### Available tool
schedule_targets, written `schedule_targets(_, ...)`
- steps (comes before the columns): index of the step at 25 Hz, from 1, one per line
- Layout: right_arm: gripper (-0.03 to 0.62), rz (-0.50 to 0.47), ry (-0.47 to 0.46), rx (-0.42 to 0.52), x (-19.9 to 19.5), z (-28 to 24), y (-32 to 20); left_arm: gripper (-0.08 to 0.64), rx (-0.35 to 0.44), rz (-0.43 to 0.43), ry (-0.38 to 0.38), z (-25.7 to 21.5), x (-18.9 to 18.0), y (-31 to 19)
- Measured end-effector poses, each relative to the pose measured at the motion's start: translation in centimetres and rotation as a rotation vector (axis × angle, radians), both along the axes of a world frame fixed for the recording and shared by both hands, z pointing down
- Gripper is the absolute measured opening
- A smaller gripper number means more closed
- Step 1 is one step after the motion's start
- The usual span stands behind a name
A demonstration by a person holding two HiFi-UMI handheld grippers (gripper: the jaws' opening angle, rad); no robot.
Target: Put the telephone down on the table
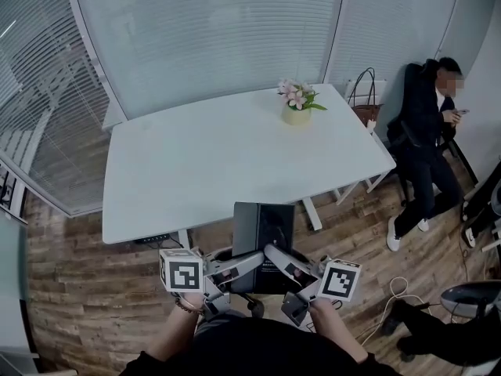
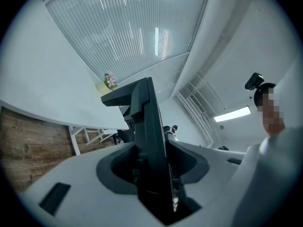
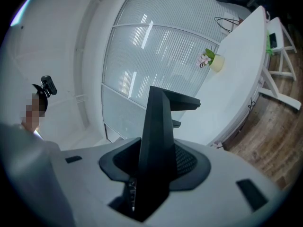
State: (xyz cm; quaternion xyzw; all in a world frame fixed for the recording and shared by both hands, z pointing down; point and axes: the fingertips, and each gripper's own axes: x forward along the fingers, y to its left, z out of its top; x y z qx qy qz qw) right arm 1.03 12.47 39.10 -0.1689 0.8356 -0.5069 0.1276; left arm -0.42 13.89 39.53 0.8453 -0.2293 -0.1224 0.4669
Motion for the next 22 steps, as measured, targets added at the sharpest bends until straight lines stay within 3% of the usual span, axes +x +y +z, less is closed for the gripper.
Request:
schedule_targets(12,0.169,0.036,0.004,-0.019,0.1,0.7,-3.5,0.207,-0.019,0.03,-0.001,0.7,0.0,-3.5)
schedule_targets(22,0.169,0.076,-0.007,-0.022,-0.3,0.8,-9.9,0.207,-0.006,0.074,0.011,1.0,-0.2,-10.1)
